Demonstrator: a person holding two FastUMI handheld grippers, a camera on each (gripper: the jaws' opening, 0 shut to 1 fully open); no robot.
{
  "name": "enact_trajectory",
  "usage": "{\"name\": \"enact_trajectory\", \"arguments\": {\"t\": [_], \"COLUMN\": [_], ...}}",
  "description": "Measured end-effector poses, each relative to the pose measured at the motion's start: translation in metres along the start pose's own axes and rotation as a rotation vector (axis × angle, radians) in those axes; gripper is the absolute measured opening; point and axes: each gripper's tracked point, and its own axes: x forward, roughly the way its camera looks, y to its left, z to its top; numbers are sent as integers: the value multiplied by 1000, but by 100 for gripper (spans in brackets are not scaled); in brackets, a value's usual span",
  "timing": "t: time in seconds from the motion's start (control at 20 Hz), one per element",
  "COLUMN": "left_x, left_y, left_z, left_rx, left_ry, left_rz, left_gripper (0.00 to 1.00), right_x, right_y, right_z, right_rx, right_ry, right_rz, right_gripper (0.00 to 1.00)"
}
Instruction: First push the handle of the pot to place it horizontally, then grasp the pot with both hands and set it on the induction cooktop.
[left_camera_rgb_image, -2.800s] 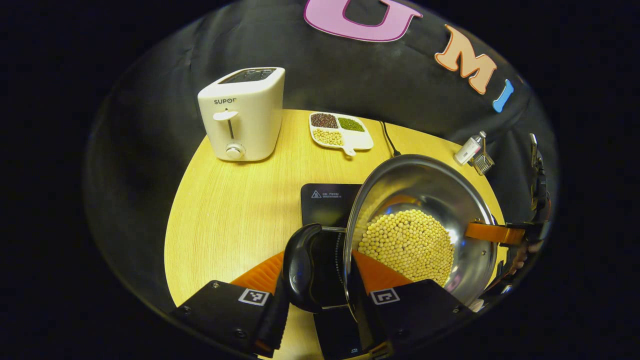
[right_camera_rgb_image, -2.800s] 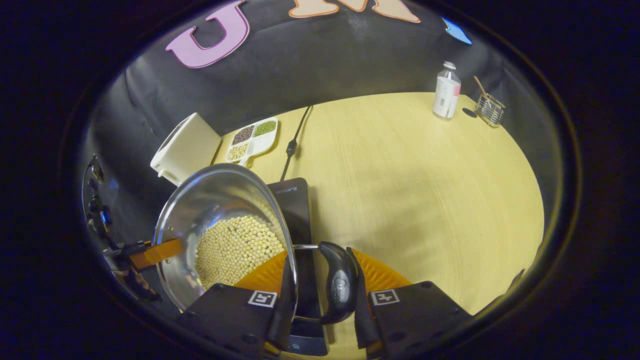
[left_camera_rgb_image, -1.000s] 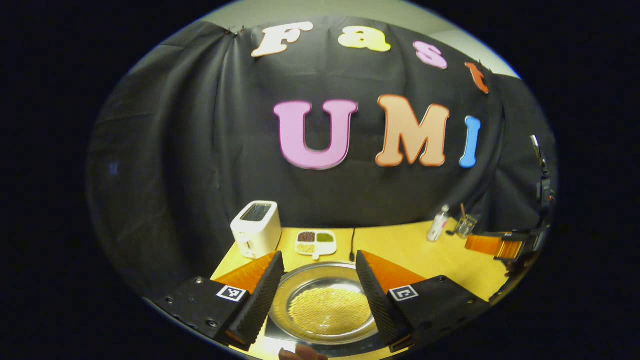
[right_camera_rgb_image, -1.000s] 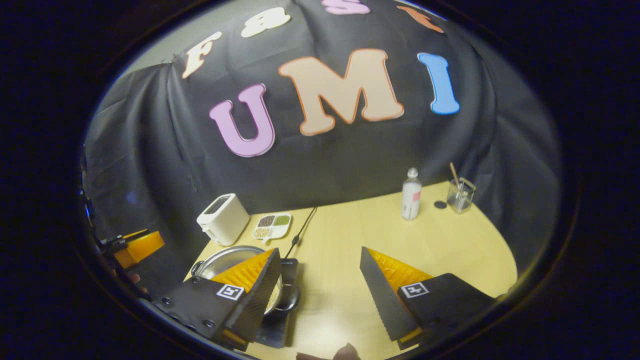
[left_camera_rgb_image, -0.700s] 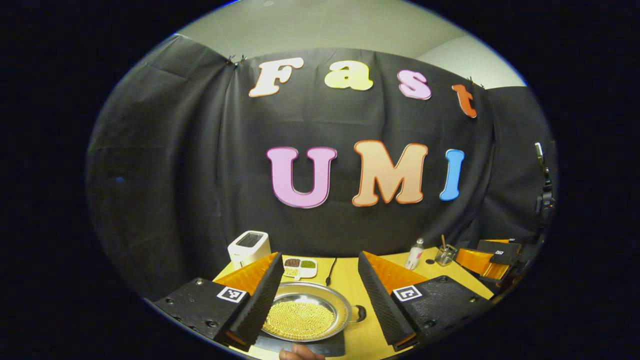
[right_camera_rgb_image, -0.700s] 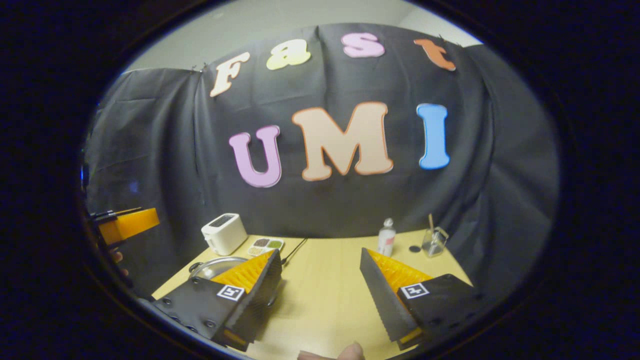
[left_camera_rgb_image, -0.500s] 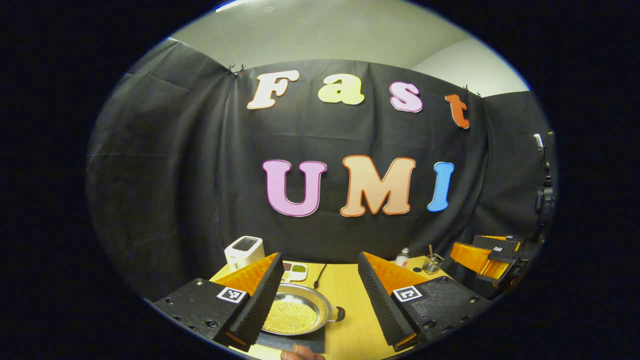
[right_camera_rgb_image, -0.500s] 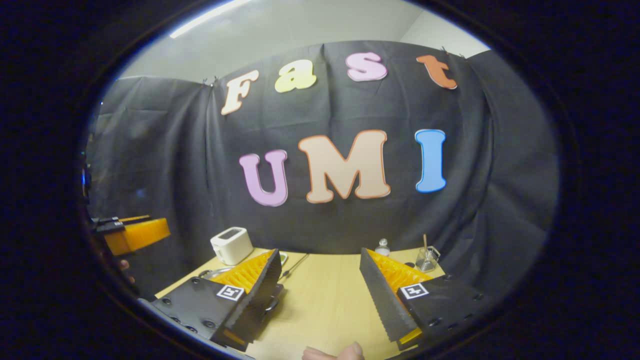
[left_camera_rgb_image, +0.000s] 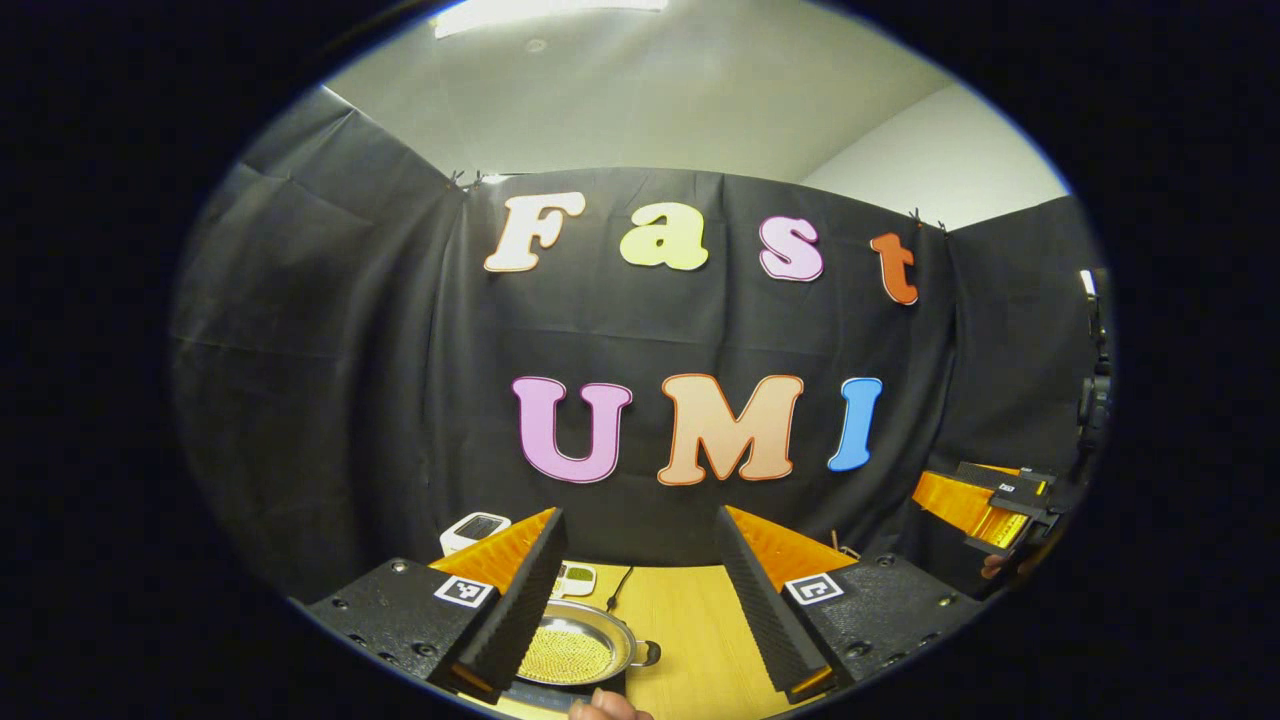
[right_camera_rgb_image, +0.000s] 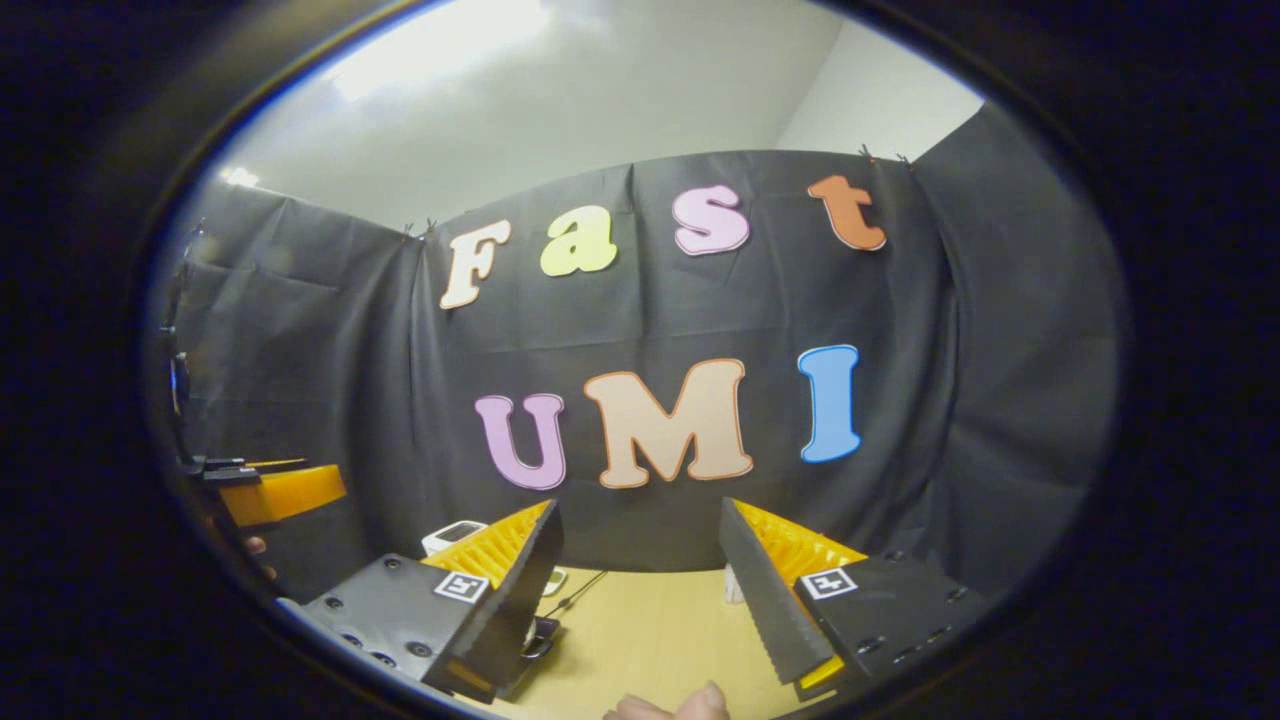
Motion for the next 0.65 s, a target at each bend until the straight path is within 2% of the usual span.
{"name": "enact_trajectory", "arguments": {"t": [0.2, 0.65], "left_x": [-5, -10], "left_y": [4, 10], "left_z": [-5, -2], "left_rx": [24, 25], "left_ry": [8, 1], "left_rz": [-4, -26], "left_gripper": [89, 91], "right_x": [2, -6], "right_y": [16, 21], "right_z": [-1, 2], "right_rx": [1, -6], "right_ry": [9, 15], "right_rz": [15, -9], "right_gripper": [93, 93]}}
